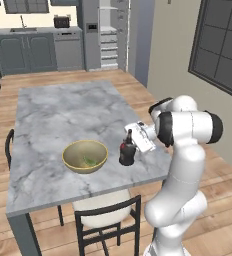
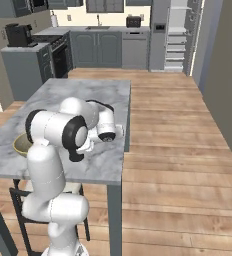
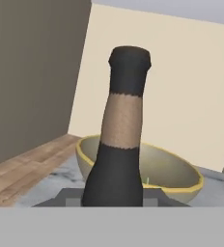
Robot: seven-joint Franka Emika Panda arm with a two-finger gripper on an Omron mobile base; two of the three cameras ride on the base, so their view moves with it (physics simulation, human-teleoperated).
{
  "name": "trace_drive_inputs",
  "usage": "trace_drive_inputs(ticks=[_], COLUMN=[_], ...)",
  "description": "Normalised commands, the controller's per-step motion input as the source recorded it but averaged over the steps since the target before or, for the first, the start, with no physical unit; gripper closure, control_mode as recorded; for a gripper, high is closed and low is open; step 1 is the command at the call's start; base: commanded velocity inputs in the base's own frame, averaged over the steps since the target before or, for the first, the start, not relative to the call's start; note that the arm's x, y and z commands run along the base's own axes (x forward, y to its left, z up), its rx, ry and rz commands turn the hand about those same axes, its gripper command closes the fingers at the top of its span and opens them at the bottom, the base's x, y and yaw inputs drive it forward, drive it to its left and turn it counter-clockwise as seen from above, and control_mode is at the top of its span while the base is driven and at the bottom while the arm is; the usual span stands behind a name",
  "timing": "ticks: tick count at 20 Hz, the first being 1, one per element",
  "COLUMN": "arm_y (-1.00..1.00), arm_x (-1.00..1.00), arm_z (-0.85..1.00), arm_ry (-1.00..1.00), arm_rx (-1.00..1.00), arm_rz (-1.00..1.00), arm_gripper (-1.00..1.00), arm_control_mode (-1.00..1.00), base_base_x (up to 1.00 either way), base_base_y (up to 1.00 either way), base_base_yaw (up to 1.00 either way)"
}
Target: There is a bowl on the dining counter. Grab a lemon wedge from the fridge and place it in the bowl. Then get the liquor bottle and glass cup from the cabinet and place them next to the bowl.
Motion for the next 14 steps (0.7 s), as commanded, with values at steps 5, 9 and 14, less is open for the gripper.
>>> trace_drive_inputs(ticks=[5, 9, 14], arm_y=[0.19, 0.24, 0.11], arm_x=[0.18, 0.13, 0.02], arm_z=[-0.10, -0.06, -0.21], arm_ry=[0.00, 0.00, -0.02], arm_rx=[-0.01, -0.06, -0.07], arm_rz=[0.01, 0.00, 0.00], arm_gripper=[1.00, 1.00, 1.00], arm_control_mode=[-1.00, -1.00, -1.00], base_base_x=[0.00, 0.00, 0.00], base_base_y=[0.00, 0.00, 0.00], base_base_yaw=[0.00, 0.00, 0.00])
